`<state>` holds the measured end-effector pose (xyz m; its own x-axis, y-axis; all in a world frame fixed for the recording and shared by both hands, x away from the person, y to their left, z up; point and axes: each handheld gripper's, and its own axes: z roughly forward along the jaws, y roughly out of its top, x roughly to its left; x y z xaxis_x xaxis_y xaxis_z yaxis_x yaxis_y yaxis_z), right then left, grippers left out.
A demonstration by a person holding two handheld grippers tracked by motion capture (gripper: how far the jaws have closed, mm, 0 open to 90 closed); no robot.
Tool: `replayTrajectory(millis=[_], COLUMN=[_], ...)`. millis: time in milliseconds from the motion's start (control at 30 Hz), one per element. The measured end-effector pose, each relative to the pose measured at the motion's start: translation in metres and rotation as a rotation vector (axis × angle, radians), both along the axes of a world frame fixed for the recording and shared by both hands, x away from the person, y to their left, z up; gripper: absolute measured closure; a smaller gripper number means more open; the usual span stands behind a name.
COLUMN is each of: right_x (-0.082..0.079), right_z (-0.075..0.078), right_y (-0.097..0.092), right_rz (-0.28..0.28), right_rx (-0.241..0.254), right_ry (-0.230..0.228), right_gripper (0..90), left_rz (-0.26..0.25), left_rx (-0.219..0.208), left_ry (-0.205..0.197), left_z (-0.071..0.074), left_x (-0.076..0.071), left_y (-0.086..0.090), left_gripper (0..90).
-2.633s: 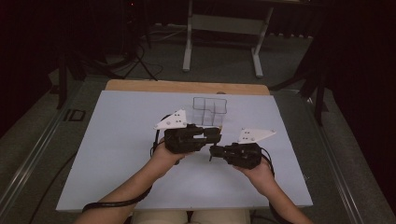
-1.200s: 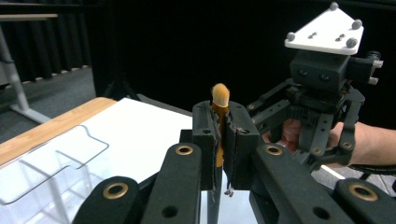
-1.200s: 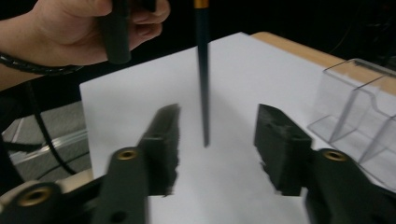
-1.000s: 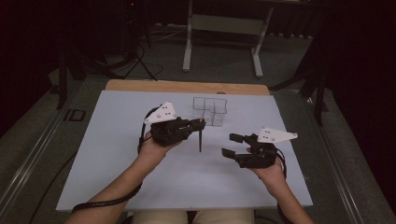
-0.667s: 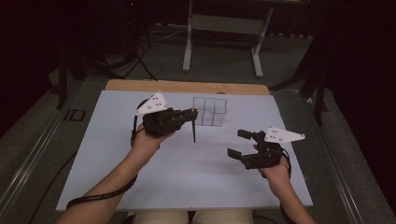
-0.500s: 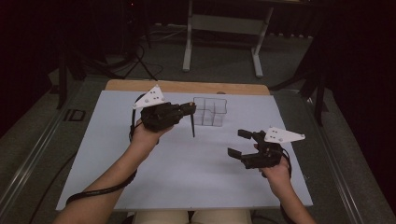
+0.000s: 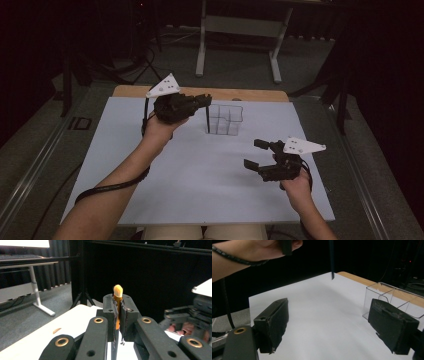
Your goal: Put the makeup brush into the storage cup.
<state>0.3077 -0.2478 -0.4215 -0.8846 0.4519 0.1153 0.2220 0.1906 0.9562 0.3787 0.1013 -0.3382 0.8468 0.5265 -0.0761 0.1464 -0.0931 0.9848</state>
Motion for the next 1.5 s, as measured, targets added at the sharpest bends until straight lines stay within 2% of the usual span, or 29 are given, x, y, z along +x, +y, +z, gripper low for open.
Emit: replayTrajectory(millis=[100,167,400,633,700,733,933,1100,1233,1267,1333,1500], right_x=[0.0,0.0,0.001,0.001,0.001,0.0,0.0,0.0,0.0,0.0,0.0,0.0], right_z=[0.0,-0.002,-0.003,-0.004,-0.004,-0.004,-0.004,-0.004,-0.005,-0.006,-0.006,-0.005], right_y=[0.0,0.001,0.001,0.001,0.001,0.001,-0.001,-0.002,-0.002,-0.001,-0.001,-0.001], right_rz=[0.0,0.004,0.014,0.026,0.029,0.037,0.049,0.061,0.071,0.073,0.079,0.083], right_rx=[-0.006,-0.009,-0.011,-0.007,-0.003,-0.005,-0.005,0.005,-0.005,-0.009,-0.004,-0.004], right_ry=[-0.009,-0.004,0.0,-0.009,-0.012,-0.013,-0.032,-0.045,-0.042,-0.041,-0.039,-0.041], right_gripper=[16.8,16.7,16.6,15.8,15.8,15.8,15.4,14.8,14.8,14.8,14.8,14.8], left_rz=[0.003,0.013,0.022,0.036,0.034,0.044,0.051,0.063,0.088,0.089,0.103,0.114], left_rx=[0.007,0.006,0.007,0.024,0.023,0.026,0.028,0.024,0.031,0.021,0.03,0.031], left_ry=[-0.004,-0.008,-0.009,-0.036,-0.029,-0.024,-0.015,-0.008,-0.011,-0.001,-0.009,0.015], left_z=[0.004,0.007,0.008,0.01,0.01,0.006,-0.002,-0.01,-0.016,-0.019,-0.022,-0.03], left_x=[0.006,0.015,0.035,0.053,0.056,0.066,0.081,0.089,0.096,0.099,0.102,0.108], left_y=[0.0,0.0,-0.004,-0.008,-0.009,-0.012,-0.02,-0.024,-0.026,-0.026,-0.026,-0.028], left_gripper=[85.5,85.5,85.5,85.5,85.4,85.4,85.4,85.4,85.3,85.3,85.3,85.3])
